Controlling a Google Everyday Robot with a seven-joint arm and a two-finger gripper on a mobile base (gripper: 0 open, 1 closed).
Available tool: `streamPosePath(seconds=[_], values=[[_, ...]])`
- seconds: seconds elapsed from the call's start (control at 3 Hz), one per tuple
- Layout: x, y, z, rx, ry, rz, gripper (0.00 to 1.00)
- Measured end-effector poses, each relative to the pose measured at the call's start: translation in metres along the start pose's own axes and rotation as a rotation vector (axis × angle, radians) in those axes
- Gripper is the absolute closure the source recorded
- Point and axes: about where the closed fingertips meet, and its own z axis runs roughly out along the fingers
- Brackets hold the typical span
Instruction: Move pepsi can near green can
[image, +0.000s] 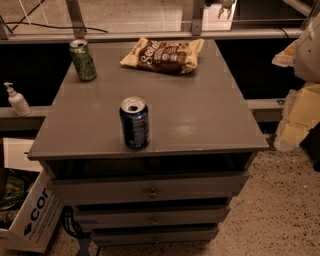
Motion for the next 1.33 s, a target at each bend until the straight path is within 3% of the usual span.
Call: streamPosePath(seconds=[0.33, 0.67, 1.33], values=[[0.000, 0.000, 0.000, 0.000, 0.000, 0.000, 0.00], [-0.009, 0.004, 0.009, -0.022, -0.065, 0.001, 0.00], [-0.055, 0.015, 0.044, -0.063, -0.291, 0.008, 0.00]])
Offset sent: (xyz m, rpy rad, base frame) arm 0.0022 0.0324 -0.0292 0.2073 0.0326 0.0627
